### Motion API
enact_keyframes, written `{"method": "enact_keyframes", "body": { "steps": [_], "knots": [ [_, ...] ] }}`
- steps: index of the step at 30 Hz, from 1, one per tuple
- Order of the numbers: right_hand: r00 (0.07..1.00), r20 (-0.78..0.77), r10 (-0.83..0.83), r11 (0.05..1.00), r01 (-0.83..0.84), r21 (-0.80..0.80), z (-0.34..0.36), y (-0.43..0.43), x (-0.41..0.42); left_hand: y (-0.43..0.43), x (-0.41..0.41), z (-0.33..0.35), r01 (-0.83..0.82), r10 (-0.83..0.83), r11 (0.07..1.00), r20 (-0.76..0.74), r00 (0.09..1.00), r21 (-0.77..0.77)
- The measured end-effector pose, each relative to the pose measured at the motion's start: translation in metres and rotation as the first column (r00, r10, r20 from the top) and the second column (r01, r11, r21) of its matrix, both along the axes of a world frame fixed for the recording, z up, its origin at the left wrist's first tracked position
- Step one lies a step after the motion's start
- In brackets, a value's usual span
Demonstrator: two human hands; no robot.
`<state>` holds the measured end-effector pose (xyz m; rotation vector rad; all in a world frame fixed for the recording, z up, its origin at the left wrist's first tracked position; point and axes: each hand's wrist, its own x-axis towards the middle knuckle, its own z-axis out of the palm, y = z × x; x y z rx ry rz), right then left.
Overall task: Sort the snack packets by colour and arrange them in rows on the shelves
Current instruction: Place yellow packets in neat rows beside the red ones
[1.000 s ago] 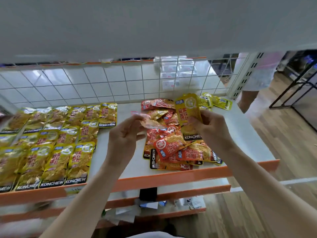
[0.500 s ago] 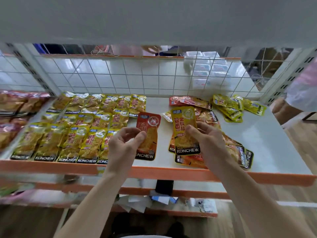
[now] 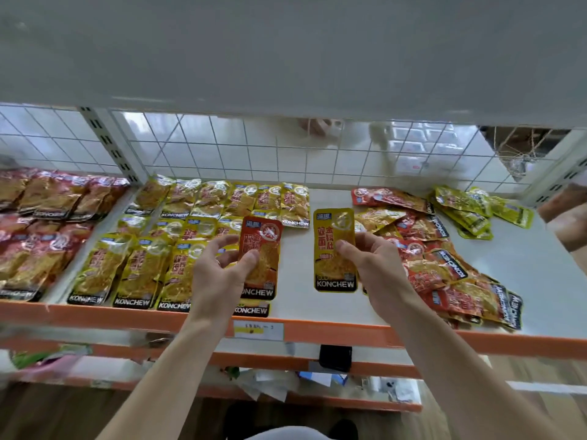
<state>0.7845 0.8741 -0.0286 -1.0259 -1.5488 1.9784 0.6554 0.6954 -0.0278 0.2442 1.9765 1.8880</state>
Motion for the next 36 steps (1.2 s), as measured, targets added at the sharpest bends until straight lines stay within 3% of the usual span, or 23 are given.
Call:
{"method": "enact_keyframes", "body": {
  "steps": [7, 14, 22, 36],
  "knots": [
    [0.997, 0.077, 0.0, 0.999, -0.003, 0.046, -0.014, -0.012, -0.034, -0.008, -0.032, -0.004, 0.028, -0.028, 0.999, -0.021, 0.999, -0.026],
    [0.968, 0.249, -0.026, 0.949, -0.054, 0.31, -0.021, -0.013, -0.061, -0.01, -0.049, -0.001, 0.036, -0.036, 0.999, -0.036, 0.999, 0.023],
    [0.937, 0.338, -0.09, 0.913, -0.058, 0.405, -0.033, -0.01, -0.079, -0.011, -0.065, -0.005, 0.066, -0.065, 0.998, -0.038, 0.997, 0.019],
    [0.836, 0.508, -0.209, 0.724, -0.217, 0.655, -0.039, -0.016, -0.092, -0.011, -0.071, -0.004, 0.125, -0.124, 0.991, -0.021, 0.992, 0.054]
  ]
}}
